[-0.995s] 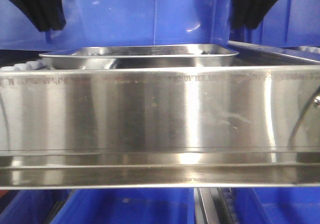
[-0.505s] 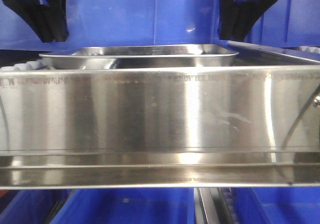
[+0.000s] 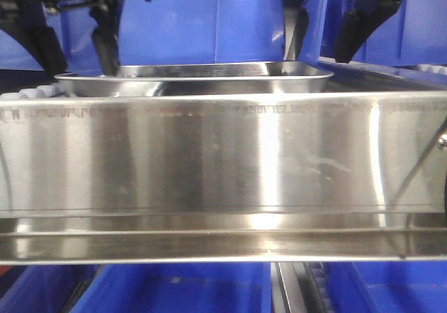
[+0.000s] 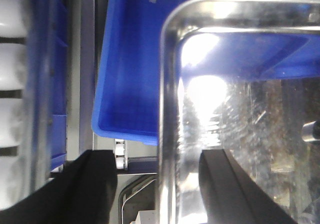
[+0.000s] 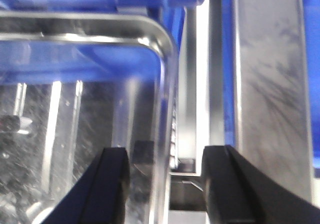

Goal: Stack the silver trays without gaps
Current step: 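Lower both grippers onto opposite rims of the silver tray and close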

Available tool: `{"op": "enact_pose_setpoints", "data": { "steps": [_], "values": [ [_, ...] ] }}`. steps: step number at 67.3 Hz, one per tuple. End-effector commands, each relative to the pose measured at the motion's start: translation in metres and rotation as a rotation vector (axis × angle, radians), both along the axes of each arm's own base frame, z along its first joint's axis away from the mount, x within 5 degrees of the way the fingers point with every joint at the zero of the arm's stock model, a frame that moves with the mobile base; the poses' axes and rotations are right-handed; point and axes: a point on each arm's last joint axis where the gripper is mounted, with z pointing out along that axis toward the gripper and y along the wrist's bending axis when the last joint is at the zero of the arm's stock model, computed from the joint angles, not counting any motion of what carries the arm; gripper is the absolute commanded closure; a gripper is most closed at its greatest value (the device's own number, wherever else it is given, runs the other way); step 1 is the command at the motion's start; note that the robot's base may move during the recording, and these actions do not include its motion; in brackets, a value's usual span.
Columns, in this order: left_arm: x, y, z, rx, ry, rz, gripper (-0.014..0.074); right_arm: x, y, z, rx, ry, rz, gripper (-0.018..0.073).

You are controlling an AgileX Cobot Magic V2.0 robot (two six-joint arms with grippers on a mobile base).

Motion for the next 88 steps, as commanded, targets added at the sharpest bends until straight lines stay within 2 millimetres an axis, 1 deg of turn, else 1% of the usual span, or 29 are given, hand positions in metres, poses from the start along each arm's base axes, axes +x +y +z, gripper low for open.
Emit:
{"op": "enact_pose_setpoints", "data": {
  "steps": [1,7,16,29,35,49,64,69,75,77,79,80,83,85,88],
  "values": [
    [0.002,-0.004,-0.002,-0.015,-0.007,0.000,0.0311,0.005,0.003,-0.004,0.004,-0.003,-0.003,0.0315],
    [0.003,-0.005,-0.004,-0.015,-0.006,-0.001,0.0312,0.007,0.006,-0.011,0.011,0.023,-0.008,0.0315],
    [0.006,-0.002,-0.005,-0.016,-0.008,0.007,0.0312,0.009,0.008,-0.016,0.011,0.039,-0.017,0.0320],
    [0.009,0.002,-0.008,-0.015,0.000,0.024,0.0312,0.011,0.008,-0.020,0.011,0.051,-0.032,0.0401],
    [0.010,0.003,-0.008,-0.017,-0.003,0.026,0.0312,0.011,0.009,-0.021,0.012,0.052,-0.034,0.0419],
    [0.012,0.000,-0.014,-0.028,0.016,0.028,0.0312,0.012,0.009,-0.023,0.010,0.054,-0.034,0.0419],
    [0.012,0.000,-0.014,-0.032,0.019,0.029,0.0316,0.012,0.009,-0.025,0.004,0.065,-0.034,0.0419],
    [0.012,0.000,-0.014,-0.034,0.020,0.030,0.0357,0.012,0.009,-0.026,0.002,0.069,-0.034,0.0419],
    [0.012,0.000,-0.014,-0.036,0.020,0.030,0.0462,0.012,0.009,-0.026,0.002,0.069,-0.034,0.0440],
    [0.012,0.000,-0.014,-0.036,0.020,0.030,0.0493,0.012,0.009,-0.026,0.002,0.069,-0.034,0.0461],
    [0.012,0.000,-0.014,-0.036,0.020,0.030,0.0544,0.012,0.009,-0.026,0.001,0.071,-0.034,0.0483],
    [0.012,0.000,-0.014,-0.036,0.020,0.030,0.0554,0.012,0.009,-0.026,0.001,0.070,-0.034,0.0509],
    [0.012,0.000,-0.014,-0.036,0.020,0.030,0.0619,0.012,0.009,-0.026,0.000,0.072,-0.035,0.0568],
    [0.012,0.000,-0.014,-0.036,0.020,0.030,0.0624,0.012,0.009,-0.026,0.000,0.072,-0.035,0.0592],
    [0.012,0.000,-0.014,-0.034,0.020,0.030,0.0610,0.012,0.009,-0.026,0.001,0.070,-0.034,0.0576]
  ]
}}
